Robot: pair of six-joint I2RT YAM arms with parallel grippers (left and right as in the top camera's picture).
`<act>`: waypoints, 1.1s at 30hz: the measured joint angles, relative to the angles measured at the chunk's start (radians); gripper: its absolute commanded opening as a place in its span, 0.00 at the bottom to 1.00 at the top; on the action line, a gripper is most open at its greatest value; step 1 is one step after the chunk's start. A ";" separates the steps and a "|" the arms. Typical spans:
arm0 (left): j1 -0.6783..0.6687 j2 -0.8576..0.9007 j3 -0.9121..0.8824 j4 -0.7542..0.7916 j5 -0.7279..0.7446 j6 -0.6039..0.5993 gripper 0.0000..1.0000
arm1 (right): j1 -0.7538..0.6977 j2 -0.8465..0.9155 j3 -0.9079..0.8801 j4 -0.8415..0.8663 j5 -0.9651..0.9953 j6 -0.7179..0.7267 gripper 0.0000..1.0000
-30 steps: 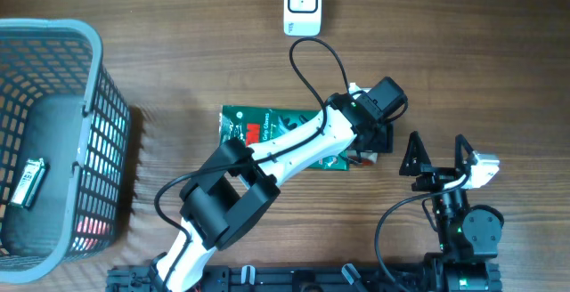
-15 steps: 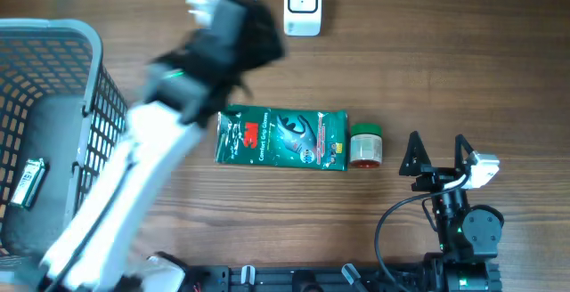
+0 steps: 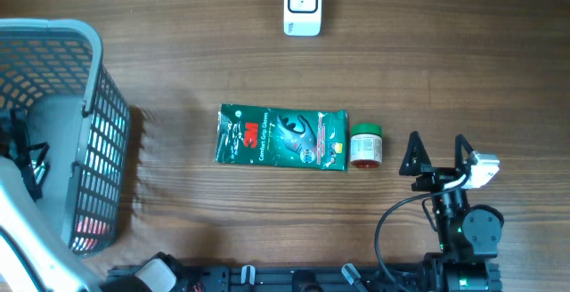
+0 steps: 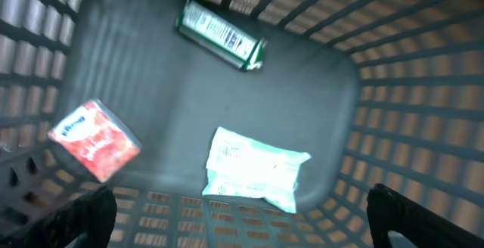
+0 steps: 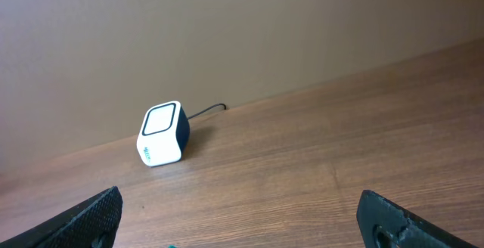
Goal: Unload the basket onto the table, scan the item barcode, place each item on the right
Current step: 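Reach into the basket and grasp the orange Kleenex tissue pack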
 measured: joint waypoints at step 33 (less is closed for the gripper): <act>0.056 0.247 -0.296 0.215 0.167 0.074 0.04 | 0.000 0.000 0.000 -0.001 0.000 0.000 1.00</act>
